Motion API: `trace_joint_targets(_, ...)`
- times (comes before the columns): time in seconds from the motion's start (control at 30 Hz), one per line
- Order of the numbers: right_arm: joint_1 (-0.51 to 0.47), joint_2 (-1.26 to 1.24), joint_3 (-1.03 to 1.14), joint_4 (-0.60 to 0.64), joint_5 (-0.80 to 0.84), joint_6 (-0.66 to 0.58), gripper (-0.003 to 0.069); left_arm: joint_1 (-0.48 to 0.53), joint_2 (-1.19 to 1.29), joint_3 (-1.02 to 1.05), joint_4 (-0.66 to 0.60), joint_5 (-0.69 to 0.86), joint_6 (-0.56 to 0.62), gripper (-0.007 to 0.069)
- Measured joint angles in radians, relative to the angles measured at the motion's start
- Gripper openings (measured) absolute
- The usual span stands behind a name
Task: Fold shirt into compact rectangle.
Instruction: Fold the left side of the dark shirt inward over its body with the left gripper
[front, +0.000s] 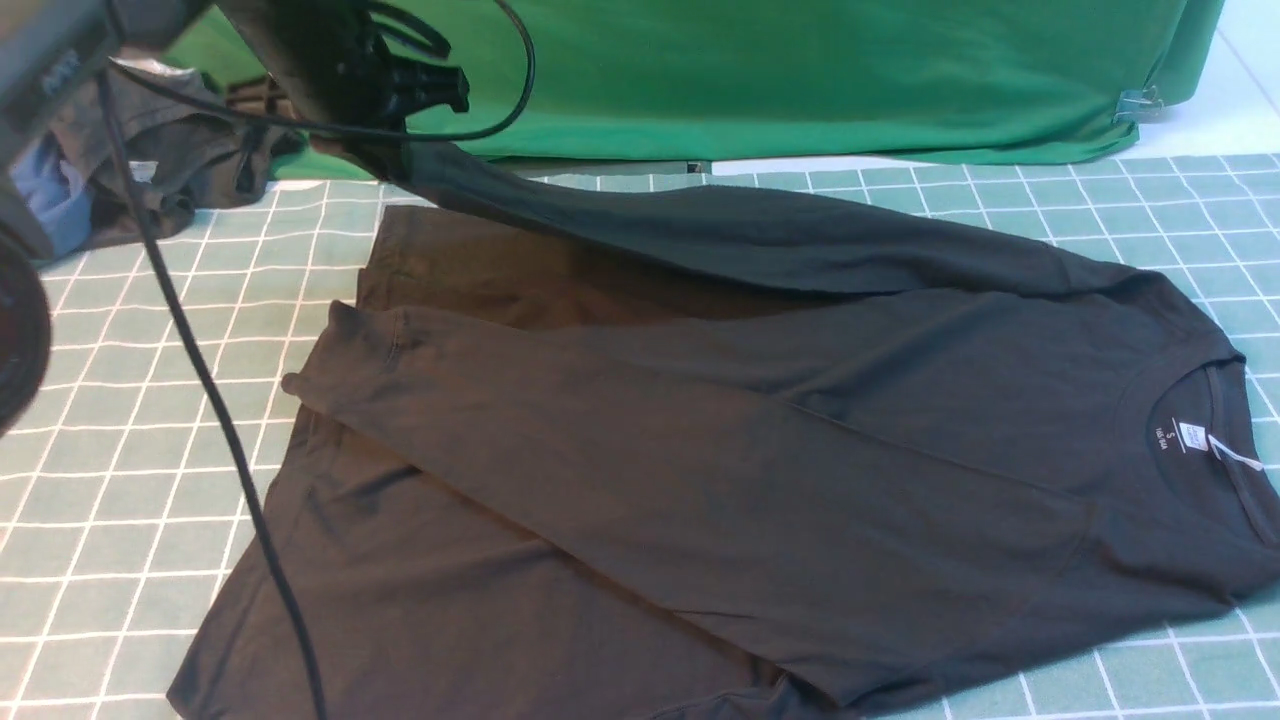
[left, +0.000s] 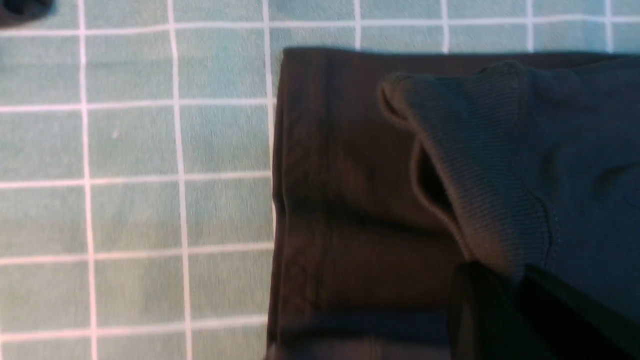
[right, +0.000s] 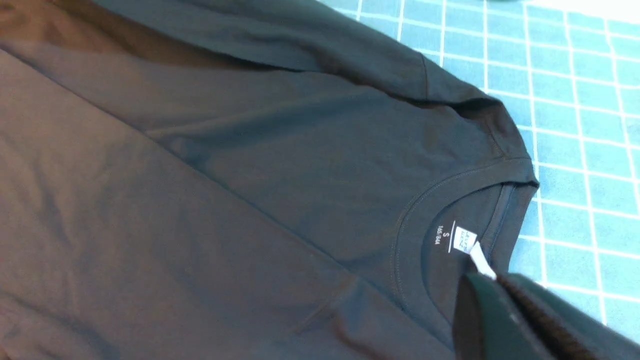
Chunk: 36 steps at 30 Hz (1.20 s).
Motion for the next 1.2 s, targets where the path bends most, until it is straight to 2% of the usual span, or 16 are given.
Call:
trace_joint_targets(0.2,0.000,0.087,-0.024,-0.006,-0.002,0.007,0.0022,-0.001,-0.066,0.033,-0.015,0.055,0.006,0.0017)
trace_joint_targets(0.43,0.000,0.096,-0.024,-0.007,-0.013,0.010,0.0022,-0.013,-0.174,0.235,-0.017,0.058,0.007,0.0017)
trace_joint_targets(0.9,0.000,0.096,-0.024,0.010,-0.014,0.010,0.0022,-0.020,-0.428,0.809,-0.026,-0.151,-0.058,0.0017)
trace_joint_targets(1.2,0.000,0.096,-0.024,0.025,-0.014,0.004,0.0022,-0.020,-0.450,0.957,-0.048,-0.230,-0.070,0.0018)
